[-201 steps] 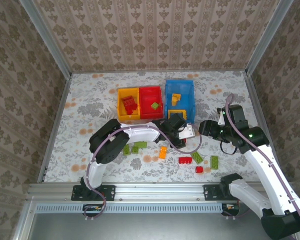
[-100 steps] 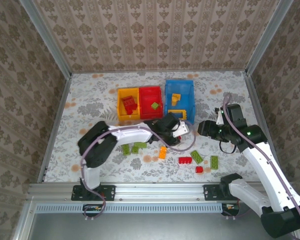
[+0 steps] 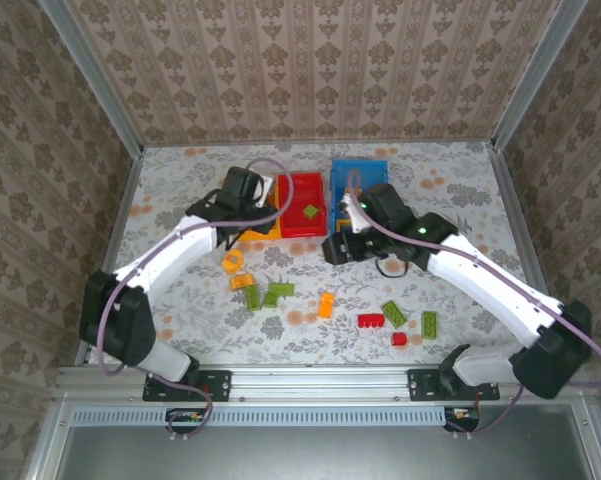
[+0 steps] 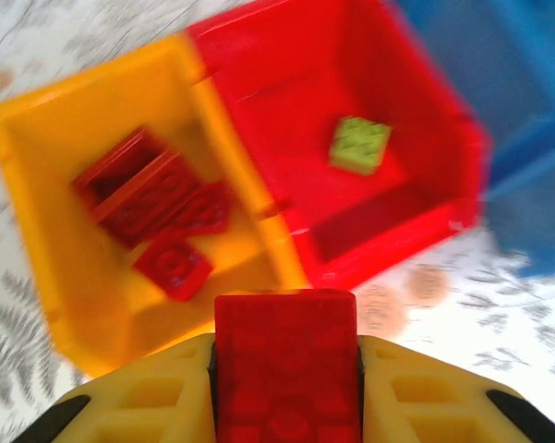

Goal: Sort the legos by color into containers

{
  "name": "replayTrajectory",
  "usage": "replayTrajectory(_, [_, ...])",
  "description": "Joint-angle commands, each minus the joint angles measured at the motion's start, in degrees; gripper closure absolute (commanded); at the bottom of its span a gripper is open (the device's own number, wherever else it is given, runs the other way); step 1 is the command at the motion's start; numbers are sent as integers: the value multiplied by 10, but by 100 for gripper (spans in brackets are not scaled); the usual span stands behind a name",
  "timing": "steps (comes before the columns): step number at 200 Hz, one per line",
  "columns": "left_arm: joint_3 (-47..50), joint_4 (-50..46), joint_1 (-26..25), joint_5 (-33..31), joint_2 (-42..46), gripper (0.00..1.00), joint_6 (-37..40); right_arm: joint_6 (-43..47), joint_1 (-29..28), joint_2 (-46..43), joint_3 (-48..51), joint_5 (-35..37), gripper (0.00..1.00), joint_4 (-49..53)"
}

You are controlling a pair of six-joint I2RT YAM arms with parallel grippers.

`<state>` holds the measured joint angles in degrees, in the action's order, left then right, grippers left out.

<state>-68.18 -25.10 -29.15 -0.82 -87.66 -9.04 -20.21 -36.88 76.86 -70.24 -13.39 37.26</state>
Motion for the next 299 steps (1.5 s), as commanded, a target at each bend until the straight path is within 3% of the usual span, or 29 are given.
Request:
replayTrajectory(1, [-59, -62, 35, 36, -54, 71, -68, 29, -12, 48, -55, -22, 34, -35])
replayTrajectory(32, [-119, -72, 74, 65, -133, 71, -91, 32, -13, 76, -78, -20, 34, -35])
replayTrajectory(78, [-160, -81, 81, 84, -197, 69, -101, 24, -13, 85, -71, -19, 33, -33])
replayTrajectory(95, [-164, -82, 81, 88, -208, 63, -103, 23, -13, 89, -68, -22, 33, -32])
replayTrajectory(119, [-163, -84, 81, 87, -202, 48, -109, 26, -13, 95, -63, -27, 32, -29])
replayTrajectory(149, [-160, -97, 81, 74, -166, 37, -117, 41, -18, 106, -60, -26, 31, -26])
replayTrajectory(183, [-133, -121, 78, 41, -86, 35, -154, 63, -60, 155, -76, -15, 30, -27])
replayTrajectory(211, [-73, -155, 78, -18, 28, 34, -216, 53, -117, 239, -127, 12, 27, -39])
replayTrajectory(254, [44, -227, 71, -108, 233, 34, -268, -121, -160, 364, -212, 57, 18, -99])
replayTrajectory(299, [130, -298, 61, -150, 426, 32, -284, -260, -191, 481, -336, 143, 13, -36])
